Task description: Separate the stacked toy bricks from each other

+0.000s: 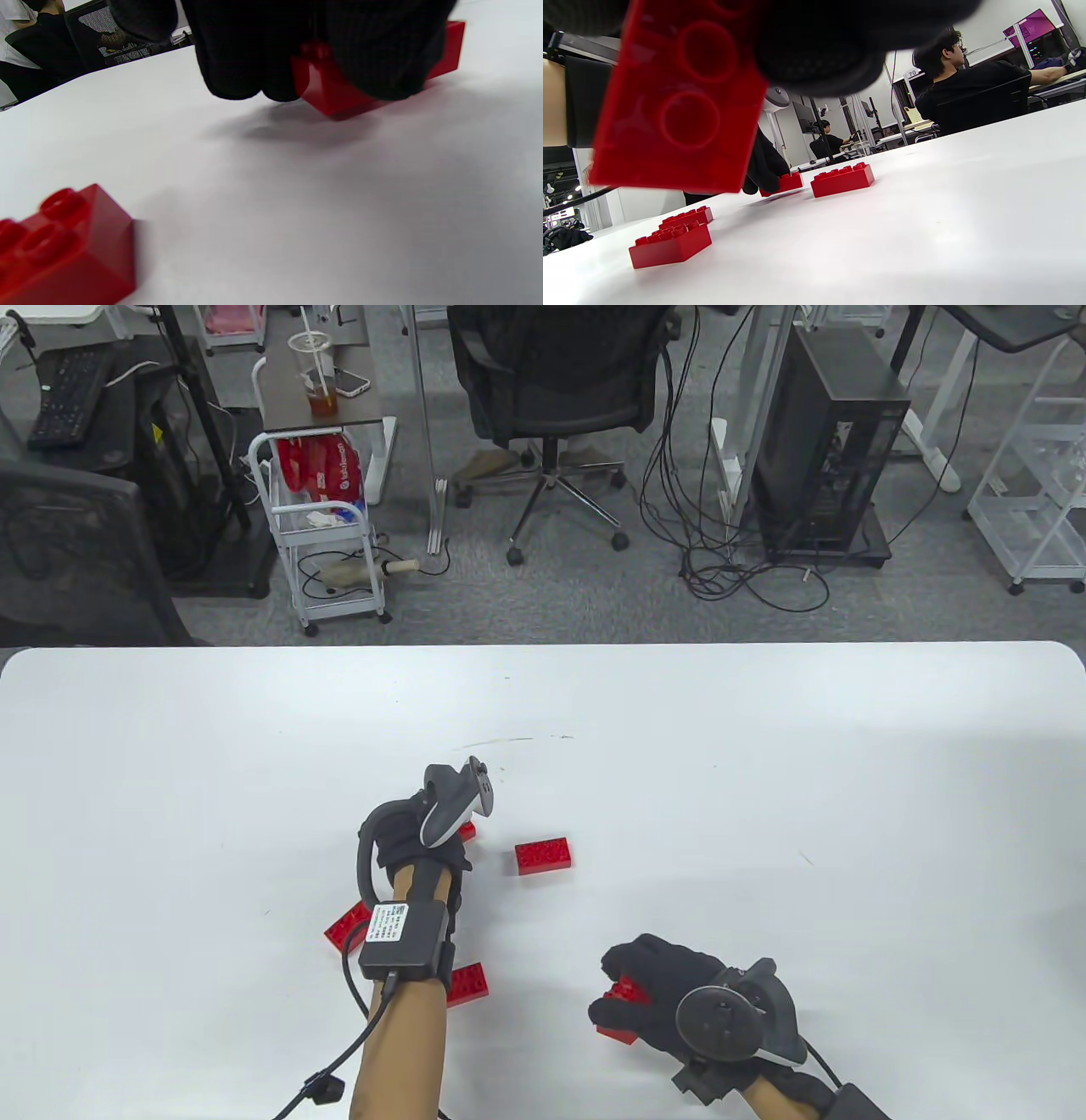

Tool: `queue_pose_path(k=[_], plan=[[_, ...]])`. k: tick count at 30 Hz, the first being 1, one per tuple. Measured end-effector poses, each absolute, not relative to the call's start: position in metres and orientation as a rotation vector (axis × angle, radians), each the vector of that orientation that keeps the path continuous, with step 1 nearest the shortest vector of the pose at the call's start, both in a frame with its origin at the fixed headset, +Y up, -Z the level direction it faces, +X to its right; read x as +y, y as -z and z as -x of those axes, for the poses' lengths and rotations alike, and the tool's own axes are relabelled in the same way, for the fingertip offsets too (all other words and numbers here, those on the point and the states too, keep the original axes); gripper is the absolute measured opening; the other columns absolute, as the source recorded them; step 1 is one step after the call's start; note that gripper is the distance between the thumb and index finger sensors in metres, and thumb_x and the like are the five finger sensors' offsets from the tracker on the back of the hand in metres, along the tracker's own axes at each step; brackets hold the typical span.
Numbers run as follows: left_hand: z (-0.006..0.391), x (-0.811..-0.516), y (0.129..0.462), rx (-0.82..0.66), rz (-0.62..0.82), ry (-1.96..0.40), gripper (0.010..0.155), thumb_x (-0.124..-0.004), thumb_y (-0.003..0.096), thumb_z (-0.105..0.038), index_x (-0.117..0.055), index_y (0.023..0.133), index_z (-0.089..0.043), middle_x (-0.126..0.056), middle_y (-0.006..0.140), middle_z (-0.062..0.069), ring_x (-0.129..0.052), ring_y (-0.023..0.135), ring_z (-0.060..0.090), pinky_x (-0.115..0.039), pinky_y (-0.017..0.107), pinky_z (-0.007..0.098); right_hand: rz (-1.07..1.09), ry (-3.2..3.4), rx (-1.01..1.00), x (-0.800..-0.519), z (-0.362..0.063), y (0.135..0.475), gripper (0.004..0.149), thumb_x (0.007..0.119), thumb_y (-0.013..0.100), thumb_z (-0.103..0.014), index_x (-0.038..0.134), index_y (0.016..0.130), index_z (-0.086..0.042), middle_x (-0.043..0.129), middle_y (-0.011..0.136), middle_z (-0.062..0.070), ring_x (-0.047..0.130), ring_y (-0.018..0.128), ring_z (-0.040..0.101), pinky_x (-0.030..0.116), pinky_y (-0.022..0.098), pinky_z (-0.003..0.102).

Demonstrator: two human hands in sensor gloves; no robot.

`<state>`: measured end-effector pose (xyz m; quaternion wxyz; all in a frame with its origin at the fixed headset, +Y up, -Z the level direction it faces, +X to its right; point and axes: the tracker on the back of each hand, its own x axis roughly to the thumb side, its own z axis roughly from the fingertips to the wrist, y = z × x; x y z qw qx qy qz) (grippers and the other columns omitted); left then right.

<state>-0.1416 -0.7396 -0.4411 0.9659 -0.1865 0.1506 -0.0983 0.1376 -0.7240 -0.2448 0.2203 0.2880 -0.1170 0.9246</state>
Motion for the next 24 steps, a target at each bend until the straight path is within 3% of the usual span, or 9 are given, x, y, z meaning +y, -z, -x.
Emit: queue_pose_path(k=[7, 13, 17, 24], plan=[[0.138, -0.745, 0.439, 0.295, 0.371, 0.29, 0.069, -0.083, 0.0405, -0.053, -0.068, 0.106, -0.037, -0.084, 0.105, -0.006, -0.089, 0.093, 0.025, -0.063, 0.078, 0.055, -0.807, -2.565, -0.296, -0.725, -0.135, 0.245, 0.067, 0.06, 0.042, -0.072, 0.08, 0.084, -0.024, 0.089, 0.067, 0.005, 0.097, 0.033, 0.014, 0.088, 0.019, 0.028], [0.139, -0.737, 0.432, 0.293, 0.427, 0.299, 0.088, -0.077, 0.0412, -0.06, -0.038, 0.116, -0.037, -0.062, 0.119, 0.001, -0.08, 0.1, 0.029, -0.058, 0.08, 0.056, -0.816, -2.571, -0.289, -0.727, -0.133, 0.245, 0.067, 0.06, 0.042, -0.072, 0.079, 0.085, -0.024, 0.089, 0.068, 0.005, 0.097, 0.034, 0.015, 0.088, 0.02, 0.028], [0.139, -0.72, 0.419, 0.263, 0.388, 0.265, 0.092, -0.075, 0.0416, -0.061, -0.029, 0.117, -0.035, -0.05, 0.124, 0.004, -0.076, 0.103, 0.03, -0.056, 0.081, 0.057, -0.814, -2.591, -0.27, -0.731, -0.133, 0.247, 0.067, 0.06, 0.042, -0.072, 0.079, 0.086, -0.024, 0.089, 0.07, 0.005, 0.097, 0.035, 0.015, 0.088, 0.021, 0.028], [0.128, -0.678, 0.379, 0.125, 0.301, 0.151, 0.093, -0.073, 0.0418, -0.062, -0.026, 0.117, -0.035, -0.045, 0.125, 0.006, -0.074, 0.104, 0.031, -0.055, 0.081, 0.057, -0.797, -2.575, -0.257, -0.731, -0.133, 0.249, 0.067, 0.061, 0.042, -0.071, 0.078, 0.088, -0.024, 0.089, 0.073, 0.005, 0.099, 0.038, 0.016, 0.09, 0.023, 0.028]])
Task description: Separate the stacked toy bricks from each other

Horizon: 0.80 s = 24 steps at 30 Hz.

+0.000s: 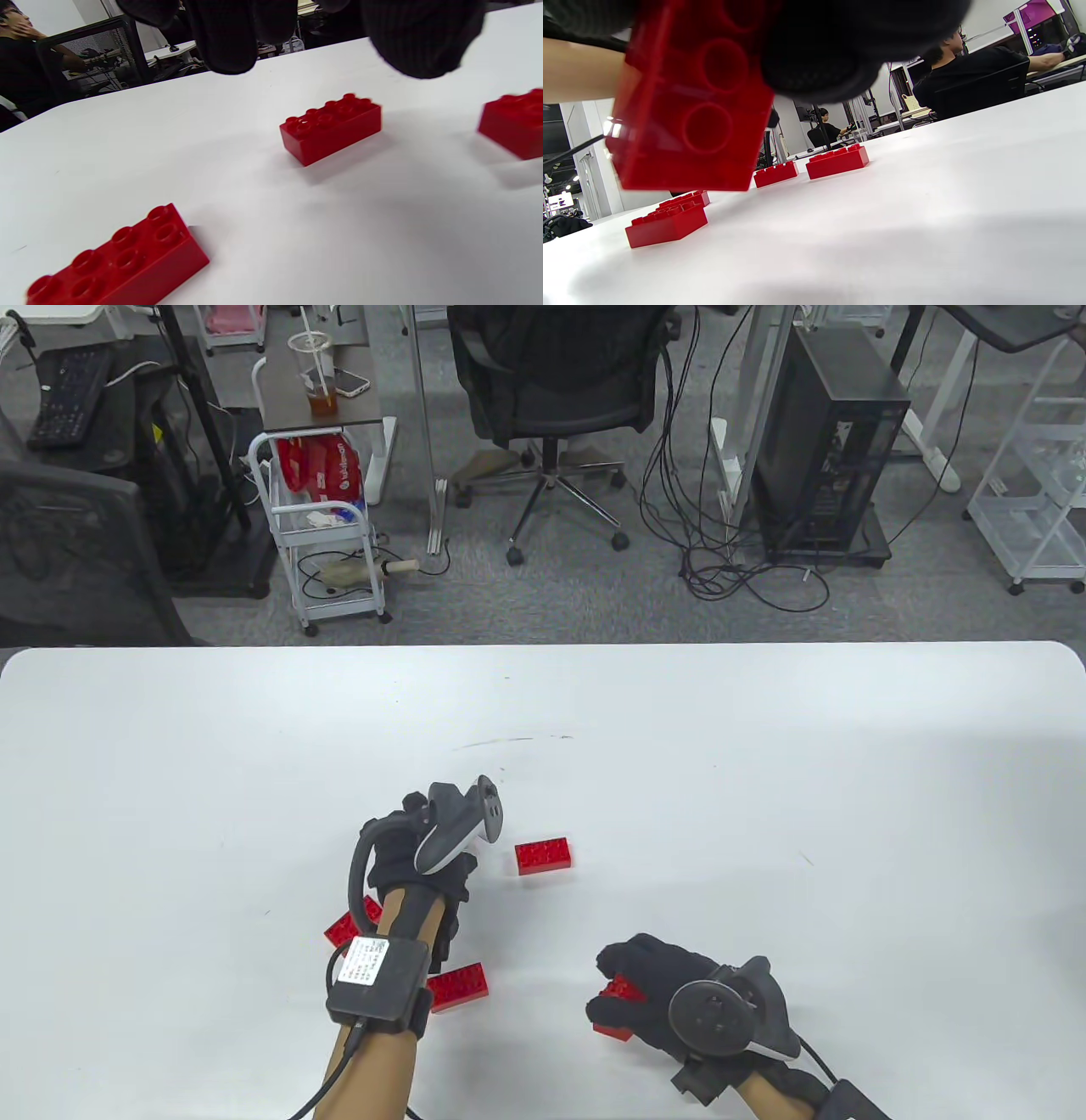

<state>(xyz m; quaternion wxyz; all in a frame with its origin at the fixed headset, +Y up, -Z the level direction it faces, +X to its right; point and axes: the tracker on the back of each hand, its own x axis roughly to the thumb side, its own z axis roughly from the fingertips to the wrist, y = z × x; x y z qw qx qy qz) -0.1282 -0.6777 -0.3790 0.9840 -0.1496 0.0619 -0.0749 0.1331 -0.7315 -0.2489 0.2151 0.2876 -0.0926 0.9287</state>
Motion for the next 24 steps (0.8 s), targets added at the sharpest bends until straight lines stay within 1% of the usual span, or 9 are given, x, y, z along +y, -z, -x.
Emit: queue_pose_path(k=[6, 8, 10, 14, 17, 24], plan=[[0.112, -0.644, 0.343, 0.014, 0.249, 0.094, 0.093, -0.073, 0.0419, -0.062, -0.026, 0.118, -0.035, -0.044, 0.125, 0.008, -0.074, 0.104, 0.032, -0.056, 0.08, 0.058, -0.792, -2.561, -0.254, -0.732, -0.133, 0.249, 0.068, 0.06, 0.042, -0.07, 0.077, 0.089, -0.024, 0.09, 0.076, 0.005, 0.101, 0.041, 0.016, 0.092, 0.025, 0.027], [0.106, -0.634, 0.33, -0.04, 0.226, 0.084, 0.093, -0.072, 0.0417, -0.062, -0.026, 0.118, -0.035, -0.045, 0.125, 0.008, -0.074, 0.104, 0.032, -0.056, 0.08, 0.058, -0.787, -2.56, -0.258, -0.732, -0.134, 0.249, 0.068, 0.06, 0.042, -0.07, 0.077, 0.09, -0.024, 0.09, 0.077, 0.005, 0.101, 0.041, 0.016, 0.092, 0.025, 0.027], [0.103, -0.629, 0.319, -0.108, 0.228, 0.018, 0.093, -0.072, 0.0417, -0.062, -0.026, 0.118, -0.034, -0.045, 0.125, 0.008, -0.075, 0.103, 0.032, -0.057, 0.08, 0.057, -0.774, -2.553, -0.273, -0.731, -0.136, 0.25, 0.068, 0.06, 0.042, -0.07, 0.077, 0.09, -0.024, 0.091, 0.078, 0.005, 0.101, 0.042, 0.016, 0.092, 0.025, 0.027], [0.097, -0.628, 0.298, -0.203, 0.229, -0.065, 0.093, -0.073, 0.042, -0.062, -0.027, 0.118, -0.034, -0.047, 0.124, 0.009, -0.077, 0.102, 0.032, -0.058, 0.079, 0.057, -0.744, -2.517, -0.297, -0.729, -0.14, 0.251, 0.069, 0.06, 0.043, -0.069, 0.076, 0.091, -0.023, 0.09, 0.079, 0.006, 0.101, 0.043, 0.017, 0.093, 0.026, 0.028], [0.091, -0.631, 0.281, -0.276, 0.177, -0.075, 0.092, -0.073, 0.0417, -0.062, -0.03, 0.118, -0.033, -0.051, 0.123, 0.009, -0.079, 0.101, 0.031, -0.06, 0.078, 0.056, -0.725, -2.502, -0.308, -0.729, -0.143, 0.252, 0.068, 0.059, 0.044, -0.068, 0.075, 0.093, -0.023, 0.089, 0.081, 0.006, 0.102, 0.045, 0.018, 0.094, 0.028, 0.028], [0.077, -0.642, 0.256, -0.367, 0.129, -0.092, 0.091, -0.073, 0.0417, -0.062, -0.034, 0.118, -0.03, -0.056, 0.121, 0.009, -0.082, 0.099, 0.03, -0.062, 0.077, 0.056, -0.701, -2.474, -0.299, -0.73, -0.145, 0.253, 0.068, 0.057, 0.046, -0.065, 0.072, 0.096, -0.021, 0.087, 0.085, 0.008, 0.101, 0.052, 0.02, 0.094, 0.034, 0.031]])
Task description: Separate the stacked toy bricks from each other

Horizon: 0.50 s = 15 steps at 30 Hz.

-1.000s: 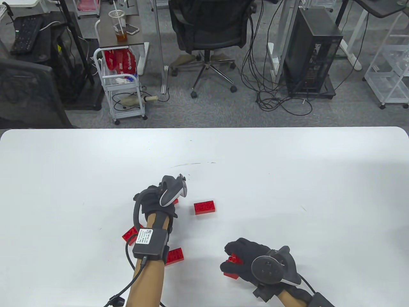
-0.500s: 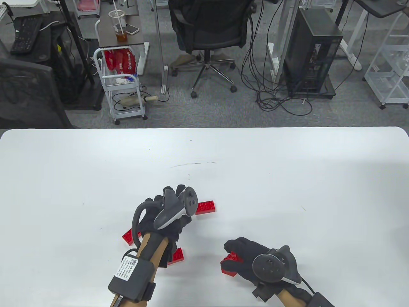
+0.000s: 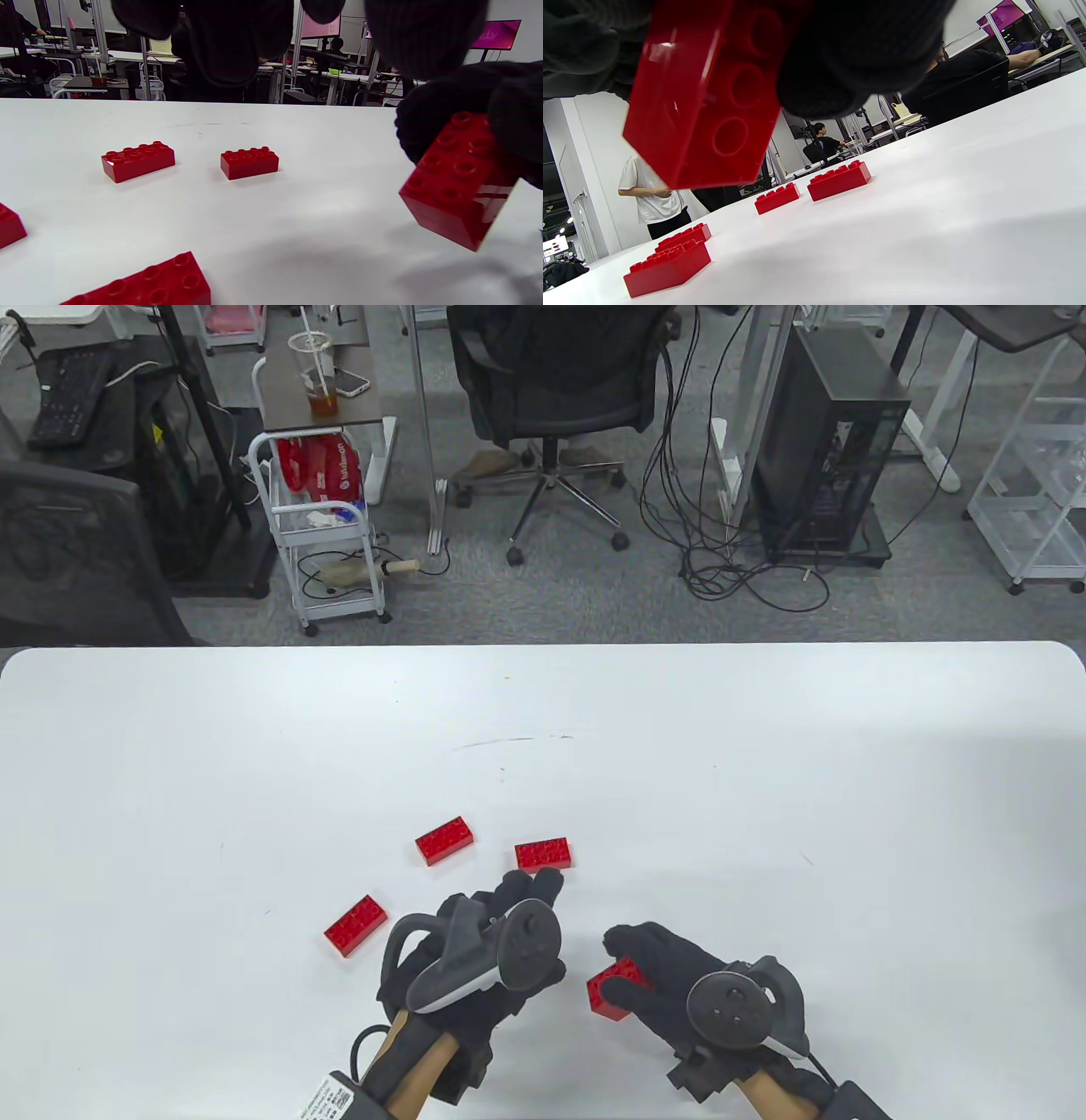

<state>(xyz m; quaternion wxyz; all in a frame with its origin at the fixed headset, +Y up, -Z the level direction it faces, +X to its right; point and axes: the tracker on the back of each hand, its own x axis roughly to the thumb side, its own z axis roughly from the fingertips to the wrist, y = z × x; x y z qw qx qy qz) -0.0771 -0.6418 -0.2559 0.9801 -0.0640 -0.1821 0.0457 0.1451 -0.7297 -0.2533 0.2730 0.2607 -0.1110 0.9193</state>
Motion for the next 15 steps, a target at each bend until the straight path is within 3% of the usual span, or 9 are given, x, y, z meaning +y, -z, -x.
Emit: queue_pose_path(k=[7, 15], plan=[[0.072, -0.661, 0.245, -0.421, 0.054, -0.173, 0.092, -0.073, 0.0412, -0.062, -0.037, 0.118, -0.028, -0.058, 0.121, 0.01, -0.083, 0.098, 0.03, -0.063, 0.077, 0.055, -0.659, -2.419, -0.291, -0.731, -0.149, 0.255, 0.072, 0.057, 0.046, -0.064, 0.066, 0.101, -0.019, 0.082, 0.091, 0.01, 0.099, 0.059, 0.022, 0.094, 0.04, 0.032], [0.057, -0.7, 0.236, -0.477, 0.067, -0.305, 0.085, -0.073, 0.0418, -0.062, -0.05, 0.115, -0.026, -0.071, 0.115, 0.005, -0.089, 0.094, 0.026, -0.067, 0.075, 0.053, -0.642, -2.385, -0.252, -0.734, -0.148, 0.255, 0.077, 0.057, 0.047, -0.063, 0.058, 0.107, -0.015, 0.08, 0.095, 0.013, 0.1, 0.064, 0.022, 0.095, 0.044, 0.032]])
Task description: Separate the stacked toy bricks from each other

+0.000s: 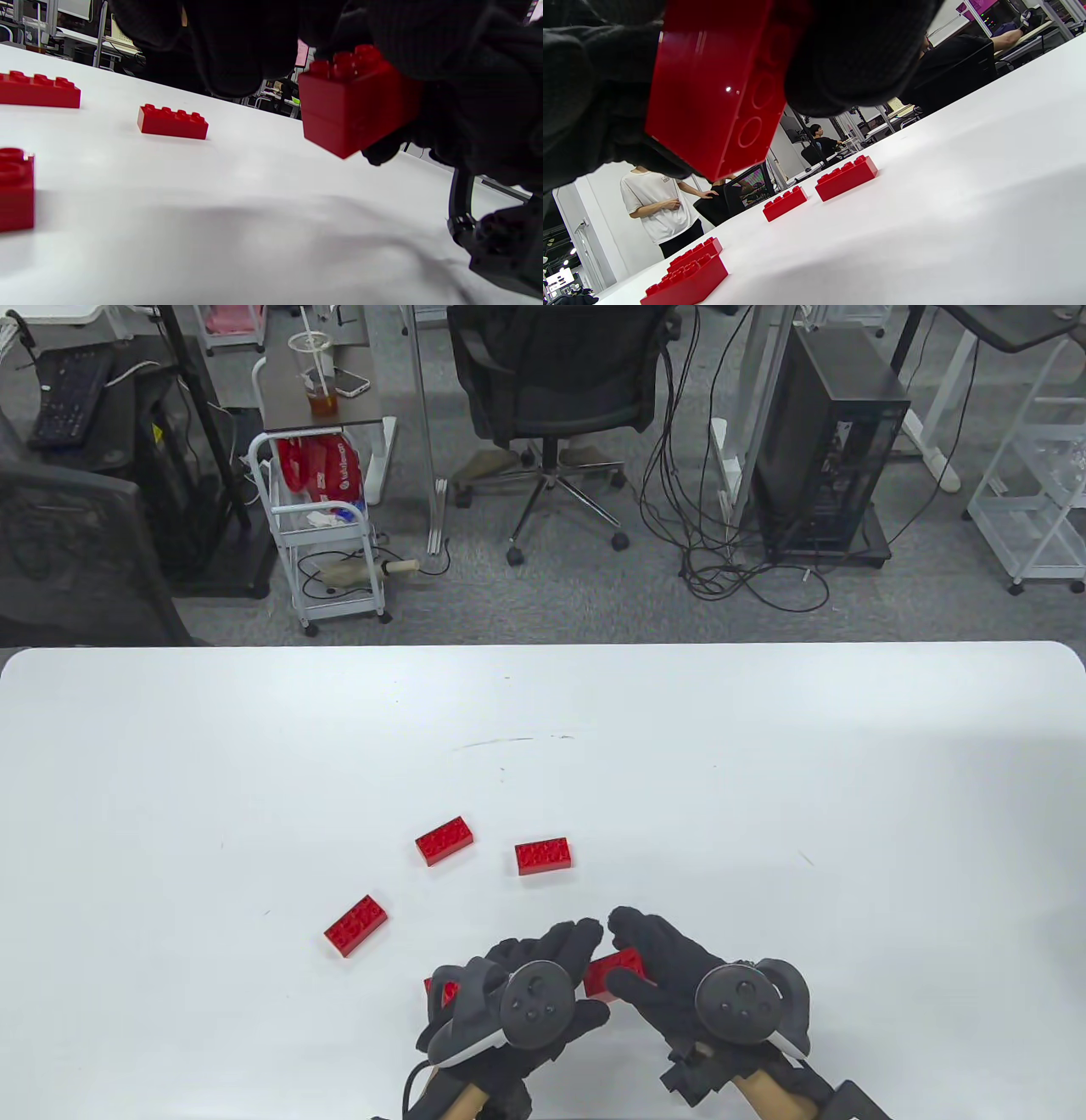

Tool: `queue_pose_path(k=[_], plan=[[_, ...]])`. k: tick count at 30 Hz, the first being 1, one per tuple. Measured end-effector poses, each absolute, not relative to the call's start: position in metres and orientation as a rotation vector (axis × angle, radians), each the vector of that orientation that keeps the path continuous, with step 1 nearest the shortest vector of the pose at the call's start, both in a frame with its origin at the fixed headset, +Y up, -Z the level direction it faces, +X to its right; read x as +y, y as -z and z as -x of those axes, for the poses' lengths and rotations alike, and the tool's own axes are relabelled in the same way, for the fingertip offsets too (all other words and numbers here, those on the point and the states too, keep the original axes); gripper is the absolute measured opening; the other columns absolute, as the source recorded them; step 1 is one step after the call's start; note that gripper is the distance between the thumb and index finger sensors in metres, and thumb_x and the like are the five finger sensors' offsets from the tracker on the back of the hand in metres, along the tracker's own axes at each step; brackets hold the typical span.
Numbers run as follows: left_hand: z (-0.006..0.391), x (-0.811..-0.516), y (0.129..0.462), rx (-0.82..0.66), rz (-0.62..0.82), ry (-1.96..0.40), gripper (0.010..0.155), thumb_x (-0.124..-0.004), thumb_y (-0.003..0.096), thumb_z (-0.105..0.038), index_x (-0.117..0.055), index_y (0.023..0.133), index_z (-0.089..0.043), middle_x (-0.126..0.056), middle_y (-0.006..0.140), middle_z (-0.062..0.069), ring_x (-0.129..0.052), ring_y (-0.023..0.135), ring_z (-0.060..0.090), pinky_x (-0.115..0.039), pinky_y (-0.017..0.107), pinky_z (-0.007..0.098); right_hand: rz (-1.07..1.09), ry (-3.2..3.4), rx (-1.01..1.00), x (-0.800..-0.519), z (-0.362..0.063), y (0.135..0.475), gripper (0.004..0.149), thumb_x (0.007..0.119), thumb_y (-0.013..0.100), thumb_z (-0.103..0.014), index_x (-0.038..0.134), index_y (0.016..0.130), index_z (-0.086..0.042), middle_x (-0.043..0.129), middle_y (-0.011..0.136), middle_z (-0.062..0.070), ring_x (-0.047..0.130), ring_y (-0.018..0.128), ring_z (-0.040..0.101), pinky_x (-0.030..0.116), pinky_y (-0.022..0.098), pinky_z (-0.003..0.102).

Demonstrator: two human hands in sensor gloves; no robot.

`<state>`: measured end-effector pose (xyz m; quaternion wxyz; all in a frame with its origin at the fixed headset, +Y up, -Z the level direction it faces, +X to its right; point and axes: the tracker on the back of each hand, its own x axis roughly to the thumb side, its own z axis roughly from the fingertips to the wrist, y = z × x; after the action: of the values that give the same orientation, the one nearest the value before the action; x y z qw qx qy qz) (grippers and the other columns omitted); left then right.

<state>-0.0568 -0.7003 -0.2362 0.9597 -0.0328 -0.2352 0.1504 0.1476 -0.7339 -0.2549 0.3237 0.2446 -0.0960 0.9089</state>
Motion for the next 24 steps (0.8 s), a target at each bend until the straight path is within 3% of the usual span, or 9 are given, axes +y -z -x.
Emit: queue_pose_path(k=[15, 24], plan=[[0.051, -0.713, 0.231, -0.461, -0.055, -0.285, 0.073, -0.075, 0.0431, -0.058, -0.064, 0.108, -0.026, -0.086, 0.103, -0.003, -0.099, 0.083, 0.021, -0.071, 0.073, 0.051, -0.68, -2.374, -0.203, -0.734, -0.139, 0.249, 0.084, 0.063, 0.044, -0.065, 0.054, 0.109, -0.013, 0.078, 0.098, 0.015, 0.098, 0.068, 0.022, 0.095, 0.047, 0.031], [0.055, -0.716, 0.234, -0.427, -0.073, -0.302, 0.071, -0.075, 0.0431, -0.056, -0.064, 0.107, -0.026, -0.086, 0.103, -0.002, -0.1, 0.082, 0.02, -0.072, 0.072, 0.051, -0.741, -2.405, -0.199, -0.729, -0.138, 0.248, 0.079, 0.073, 0.044, -0.056, 0.054, 0.109, -0.013, 0.075, 0.102, 0.016, 0.096, 0.077, 0.025, 0.092, 0.056, 0.034]])
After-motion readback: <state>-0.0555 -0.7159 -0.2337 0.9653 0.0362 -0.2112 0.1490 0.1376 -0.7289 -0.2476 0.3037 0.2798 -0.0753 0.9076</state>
